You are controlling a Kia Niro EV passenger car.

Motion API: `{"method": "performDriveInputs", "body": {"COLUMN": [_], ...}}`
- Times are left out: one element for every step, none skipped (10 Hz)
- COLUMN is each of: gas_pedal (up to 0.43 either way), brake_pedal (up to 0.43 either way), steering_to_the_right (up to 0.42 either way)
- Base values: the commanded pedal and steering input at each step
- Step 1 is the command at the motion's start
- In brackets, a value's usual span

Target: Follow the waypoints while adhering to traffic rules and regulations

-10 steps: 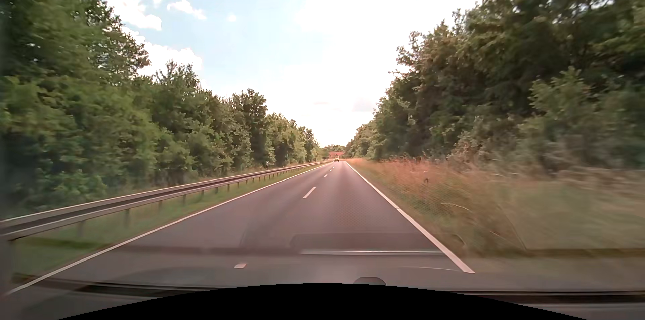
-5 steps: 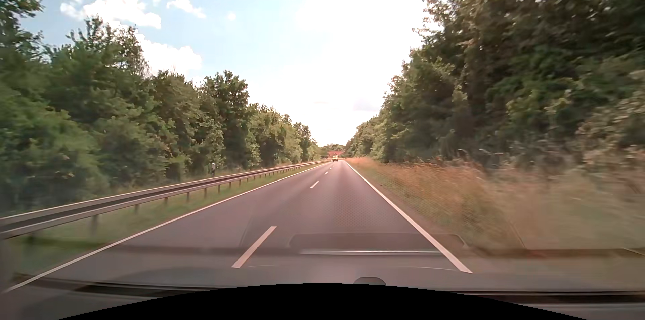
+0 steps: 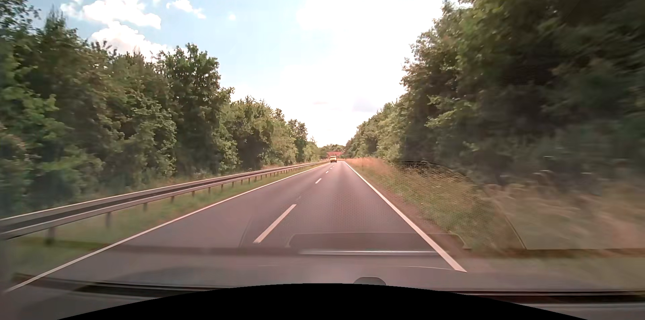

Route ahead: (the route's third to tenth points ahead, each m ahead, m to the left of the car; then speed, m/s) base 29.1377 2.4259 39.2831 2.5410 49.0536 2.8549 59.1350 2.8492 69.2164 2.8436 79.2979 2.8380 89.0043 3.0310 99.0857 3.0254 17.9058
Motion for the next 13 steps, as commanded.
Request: {"method": "performDriveInputs", "body": {"gas_pedal": [0.067,0.067,0.067,0.067,0.067,0.067,0.067,0.067,0.067,0.067,0.067,0.067,0.067], "brake_pedal": [0.000,0.000,0.000,0.000,0.000,0.000,0.000,0.000,0.000,0.000,0.000,0.000,0.000], "steering_to_the_right": [-0.004,-0.004,-0.004,-0.004,-0.004,-0.004,-0.004,-0.004,-0.004,-0.005,-0.006,-0.006,-0.006]}}
